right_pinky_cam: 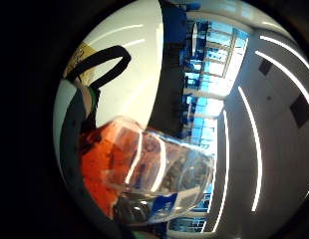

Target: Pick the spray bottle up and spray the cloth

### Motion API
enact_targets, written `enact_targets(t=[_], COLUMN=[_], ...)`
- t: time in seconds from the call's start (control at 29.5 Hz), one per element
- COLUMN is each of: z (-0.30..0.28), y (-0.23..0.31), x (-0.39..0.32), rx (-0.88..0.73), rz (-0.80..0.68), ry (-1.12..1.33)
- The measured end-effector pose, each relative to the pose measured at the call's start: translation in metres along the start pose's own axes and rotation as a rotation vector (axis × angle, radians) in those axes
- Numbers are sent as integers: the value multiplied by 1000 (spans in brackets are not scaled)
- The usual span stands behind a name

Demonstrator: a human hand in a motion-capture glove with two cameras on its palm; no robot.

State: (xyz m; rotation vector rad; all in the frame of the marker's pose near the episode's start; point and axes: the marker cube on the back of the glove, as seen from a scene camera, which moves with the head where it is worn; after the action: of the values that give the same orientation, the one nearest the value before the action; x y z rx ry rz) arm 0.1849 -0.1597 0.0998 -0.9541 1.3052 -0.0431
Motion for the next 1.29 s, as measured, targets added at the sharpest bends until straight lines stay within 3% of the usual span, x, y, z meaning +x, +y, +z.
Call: enact_targets(t=[1.29], z=[0], y=[-3], x=[-40], rx=[56], rz=[-67], ry=[66])
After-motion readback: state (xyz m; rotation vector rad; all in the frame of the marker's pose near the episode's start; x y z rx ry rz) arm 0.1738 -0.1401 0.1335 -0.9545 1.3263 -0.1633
